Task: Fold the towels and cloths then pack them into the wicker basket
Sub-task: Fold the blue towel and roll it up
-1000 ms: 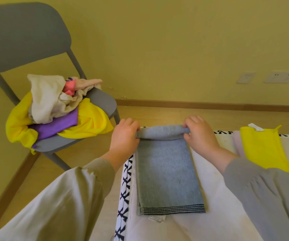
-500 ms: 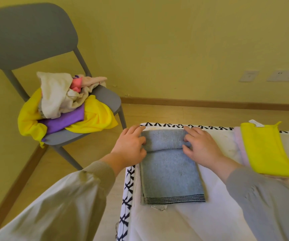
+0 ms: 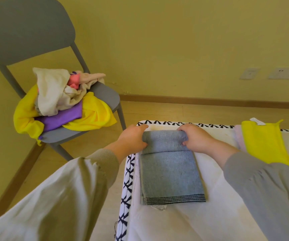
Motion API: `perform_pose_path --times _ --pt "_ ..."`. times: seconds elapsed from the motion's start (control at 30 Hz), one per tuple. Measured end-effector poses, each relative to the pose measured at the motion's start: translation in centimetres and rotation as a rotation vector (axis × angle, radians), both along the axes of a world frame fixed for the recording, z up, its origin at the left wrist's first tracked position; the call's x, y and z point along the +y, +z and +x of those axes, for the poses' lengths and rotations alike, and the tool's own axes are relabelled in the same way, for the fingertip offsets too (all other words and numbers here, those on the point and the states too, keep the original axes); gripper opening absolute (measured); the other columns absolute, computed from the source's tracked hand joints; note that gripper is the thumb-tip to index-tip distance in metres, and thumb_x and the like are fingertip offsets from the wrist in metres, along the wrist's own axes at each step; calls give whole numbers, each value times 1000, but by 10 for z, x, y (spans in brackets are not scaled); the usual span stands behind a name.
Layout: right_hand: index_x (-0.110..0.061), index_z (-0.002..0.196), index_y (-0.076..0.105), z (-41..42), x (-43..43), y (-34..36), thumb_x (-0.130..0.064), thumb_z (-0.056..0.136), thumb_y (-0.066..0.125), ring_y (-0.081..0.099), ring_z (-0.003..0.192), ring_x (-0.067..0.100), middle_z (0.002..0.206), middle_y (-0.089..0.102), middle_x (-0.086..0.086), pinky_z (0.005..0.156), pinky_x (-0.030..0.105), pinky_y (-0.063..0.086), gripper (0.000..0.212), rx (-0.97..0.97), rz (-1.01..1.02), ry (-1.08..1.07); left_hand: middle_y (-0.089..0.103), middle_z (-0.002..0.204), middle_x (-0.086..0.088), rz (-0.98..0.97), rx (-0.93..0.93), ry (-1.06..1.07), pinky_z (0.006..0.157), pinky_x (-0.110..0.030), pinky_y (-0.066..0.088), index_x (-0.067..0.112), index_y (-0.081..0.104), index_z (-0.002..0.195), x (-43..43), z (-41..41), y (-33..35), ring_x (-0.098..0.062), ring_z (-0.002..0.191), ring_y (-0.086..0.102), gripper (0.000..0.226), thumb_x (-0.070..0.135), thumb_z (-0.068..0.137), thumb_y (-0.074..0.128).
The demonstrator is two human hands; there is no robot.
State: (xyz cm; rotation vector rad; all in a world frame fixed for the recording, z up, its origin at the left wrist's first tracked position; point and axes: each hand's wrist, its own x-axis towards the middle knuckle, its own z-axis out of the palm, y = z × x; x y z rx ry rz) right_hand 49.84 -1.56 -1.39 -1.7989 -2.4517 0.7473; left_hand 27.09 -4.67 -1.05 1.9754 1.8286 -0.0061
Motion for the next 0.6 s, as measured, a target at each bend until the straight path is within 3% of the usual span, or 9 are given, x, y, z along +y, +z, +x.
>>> perform_pose_path --times 0.13,0.23,0.33,0.43,0.5,0.6 --pt "-17 106 59 5 -8 2 -5 80 67 50 106 18 108 57 -1 81 25 35 30 0 140 4 58 109 -2 198 83 -76 83 -35 49 27 53 123 -5 4 4 -23 104 51 43 21 82 62" --pt "-16 100 56 8 -20 -1 -4 78 65 46 101 18 104 56 -3 79 25 31 27 -31 288 48 58 95 2 369 123 -155 71 -30 36 20 55 103 -16 8 3 -19 93 45 22 16 81 58" --pt "-16 93 53 14 -33 -7 0 70 66 43 93 18 96 54 -3 75 24 23 31 -81 425 142 56 93 2 462 208 -285 68 -28 28 17 55 99 -27 9 -1 -19 87 43 24 17 77 65" --pt "-15 83 56 19 -49 -11 5 49 76 50 80 22 84 55 -1 71 25 28 44 -106 474 202 55 74 1 499 237 -432 56 -27 30 16 59 79 -41 7 -5 -20 68 49 37 9 50 81" --pt "-14 87 60 22 -57 -12 4 48 79 52 82 23 87 57 0 71 26 34 46 -129 451 228 54 74 1 479 225 -476 57 -27 30 17 60 80 -48 7 -5 -19 68 49 38 8 49 79" --pt "-15 108 60 28 -62 -12 -15 73 70 46 99 19 104 54 -3 82 26 36 36 -119 360 234 52 98 2 369 192 -469 73 -26 29 20 58 107 -56 5 -4 -18 91 44 30 30 79 61"
